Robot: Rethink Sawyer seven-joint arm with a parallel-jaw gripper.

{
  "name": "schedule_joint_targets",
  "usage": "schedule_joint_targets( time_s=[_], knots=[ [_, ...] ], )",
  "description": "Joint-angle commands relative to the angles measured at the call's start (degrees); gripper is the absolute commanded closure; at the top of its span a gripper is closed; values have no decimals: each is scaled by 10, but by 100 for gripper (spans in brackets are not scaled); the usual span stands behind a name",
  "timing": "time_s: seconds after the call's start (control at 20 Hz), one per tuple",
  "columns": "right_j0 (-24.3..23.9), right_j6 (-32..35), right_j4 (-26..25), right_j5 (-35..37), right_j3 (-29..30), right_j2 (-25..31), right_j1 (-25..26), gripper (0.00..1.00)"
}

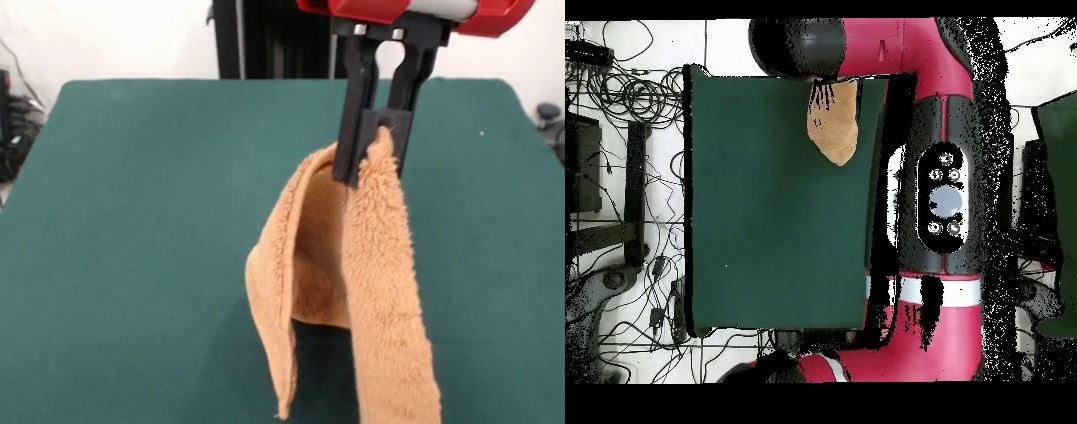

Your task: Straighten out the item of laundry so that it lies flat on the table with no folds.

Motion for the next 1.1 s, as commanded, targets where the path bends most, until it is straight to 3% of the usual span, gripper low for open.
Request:
schedule_joint_targets(
  time_s=[0.05,0.3,0.65,1.1],
  knots=[
    [34,14,-25,15,-47,8,10,100],
    [38,29,-21,-25,0,-11,-8,100],
    [47,126,-34,-251,184,-62,-61,100],
    [109,241,-45,-407,226,-170,-32,100]
  ],
)
